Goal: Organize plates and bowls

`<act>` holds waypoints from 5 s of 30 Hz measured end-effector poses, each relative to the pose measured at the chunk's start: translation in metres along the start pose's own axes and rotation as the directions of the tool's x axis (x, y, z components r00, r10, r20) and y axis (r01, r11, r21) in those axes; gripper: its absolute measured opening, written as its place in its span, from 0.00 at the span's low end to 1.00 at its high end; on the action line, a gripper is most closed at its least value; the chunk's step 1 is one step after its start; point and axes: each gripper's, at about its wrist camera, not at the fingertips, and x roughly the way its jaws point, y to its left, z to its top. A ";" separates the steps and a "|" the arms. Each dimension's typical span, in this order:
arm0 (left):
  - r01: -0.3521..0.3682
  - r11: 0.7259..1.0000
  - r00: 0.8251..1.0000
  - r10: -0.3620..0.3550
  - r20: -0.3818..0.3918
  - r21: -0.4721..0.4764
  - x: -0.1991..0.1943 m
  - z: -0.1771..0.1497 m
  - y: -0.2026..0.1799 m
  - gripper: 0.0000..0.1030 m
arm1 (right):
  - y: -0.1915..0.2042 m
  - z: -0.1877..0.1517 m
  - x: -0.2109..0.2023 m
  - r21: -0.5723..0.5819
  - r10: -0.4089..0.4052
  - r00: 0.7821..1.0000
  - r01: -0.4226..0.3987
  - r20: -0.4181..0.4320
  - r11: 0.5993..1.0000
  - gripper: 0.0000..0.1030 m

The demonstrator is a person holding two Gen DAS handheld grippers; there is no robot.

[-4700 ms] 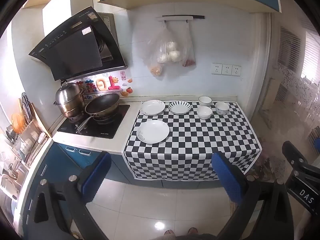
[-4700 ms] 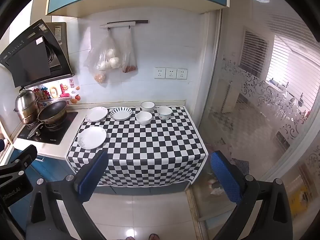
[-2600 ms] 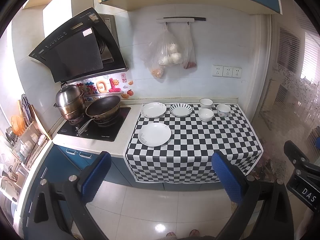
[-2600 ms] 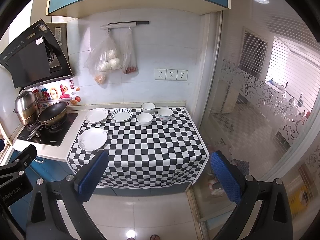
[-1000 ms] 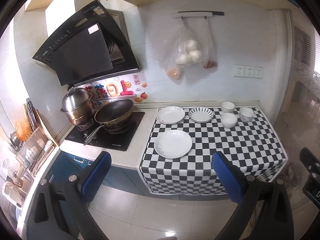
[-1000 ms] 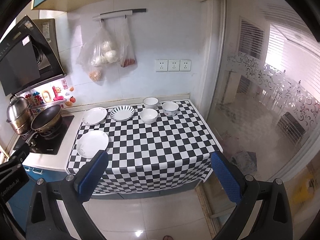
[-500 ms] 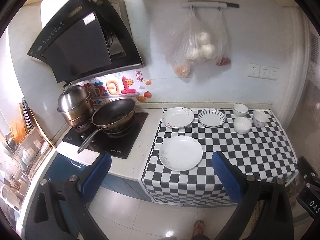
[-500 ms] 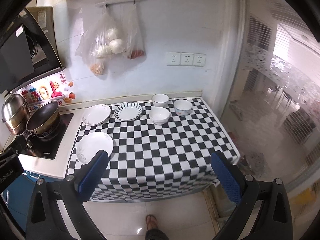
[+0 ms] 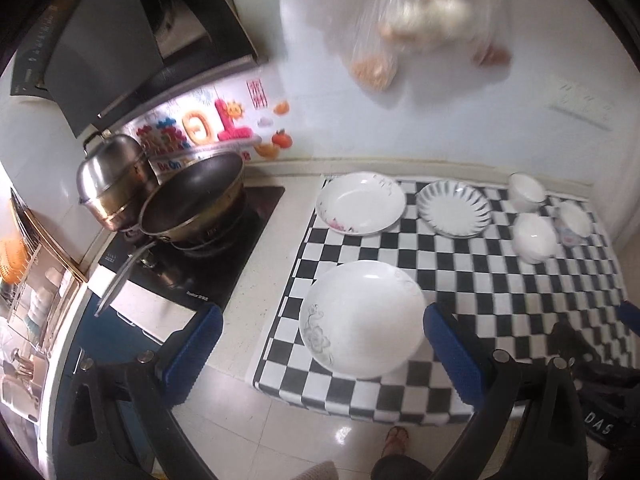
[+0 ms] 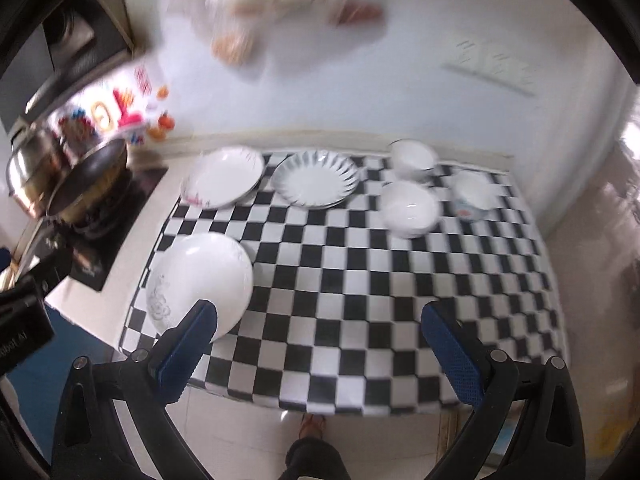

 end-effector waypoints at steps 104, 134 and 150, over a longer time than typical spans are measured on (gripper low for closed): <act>0.175 0.984 0.881 -0.148 -0.450 0.020 0.197 0.065 -0.083 0.37 | -0.097 0.051 0.252 0.215 0.280 0.840 -0.200 -0.464 0.956 0.49; 0.252 0.905 0.751 -0.405 -0.521 -0.342 0.405 0.137 0.018 0.31 | 0.120 0.252 0.489 -0.083 0.281 0.800 -0.379 -0.529 0.922 0.39; 0.237 0.916 0.769 -0.381 -0.514 -0.325 0.391 0.144 0.015 0.31 | 0.112 0.248 0.470 -0.057 0.316 0.792 -0.403 -0.522 0.914 0.19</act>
